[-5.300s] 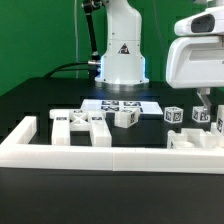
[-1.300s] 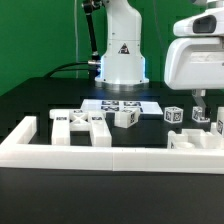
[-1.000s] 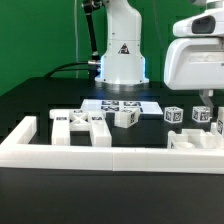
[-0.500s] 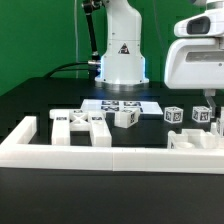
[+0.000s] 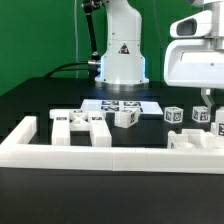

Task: Assemble chair

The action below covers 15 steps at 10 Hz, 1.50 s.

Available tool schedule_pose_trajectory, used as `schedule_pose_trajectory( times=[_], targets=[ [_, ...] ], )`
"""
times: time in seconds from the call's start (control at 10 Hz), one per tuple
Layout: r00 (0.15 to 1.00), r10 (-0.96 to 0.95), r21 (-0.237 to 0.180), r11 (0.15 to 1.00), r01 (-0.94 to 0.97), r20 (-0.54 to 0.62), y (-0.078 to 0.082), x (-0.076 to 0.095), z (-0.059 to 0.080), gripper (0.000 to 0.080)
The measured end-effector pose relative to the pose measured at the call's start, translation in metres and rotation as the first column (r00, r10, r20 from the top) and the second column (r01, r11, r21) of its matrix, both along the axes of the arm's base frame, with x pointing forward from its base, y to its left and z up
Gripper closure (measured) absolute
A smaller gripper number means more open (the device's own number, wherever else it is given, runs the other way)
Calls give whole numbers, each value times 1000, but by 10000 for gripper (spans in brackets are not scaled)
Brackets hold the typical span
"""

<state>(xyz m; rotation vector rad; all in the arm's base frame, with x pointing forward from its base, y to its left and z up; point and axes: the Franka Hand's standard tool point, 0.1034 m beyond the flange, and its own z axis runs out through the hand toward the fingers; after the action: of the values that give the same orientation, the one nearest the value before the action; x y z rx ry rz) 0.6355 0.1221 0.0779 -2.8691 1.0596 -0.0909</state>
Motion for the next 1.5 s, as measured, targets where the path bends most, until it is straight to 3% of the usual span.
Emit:
schedule_pose_trajectory(
  times=[0.4,0.7,1.0,1.2,1.3,1.5],
  targets=[
    [932,-360,42,931,361,-34,3,-1,0,509],
    [793,-604,84,788,609,-82,4,0,0,509],
    [672,-731,95,665,741,-119,4,0,0,509],
    [633,-764,94,626,774,-127,4,0,-1,509],
    [558,-817,95,550,830,-146,4,0,0,509],
    [551,-822,95,543,835,-146,4,0,0,509]
  ],
)
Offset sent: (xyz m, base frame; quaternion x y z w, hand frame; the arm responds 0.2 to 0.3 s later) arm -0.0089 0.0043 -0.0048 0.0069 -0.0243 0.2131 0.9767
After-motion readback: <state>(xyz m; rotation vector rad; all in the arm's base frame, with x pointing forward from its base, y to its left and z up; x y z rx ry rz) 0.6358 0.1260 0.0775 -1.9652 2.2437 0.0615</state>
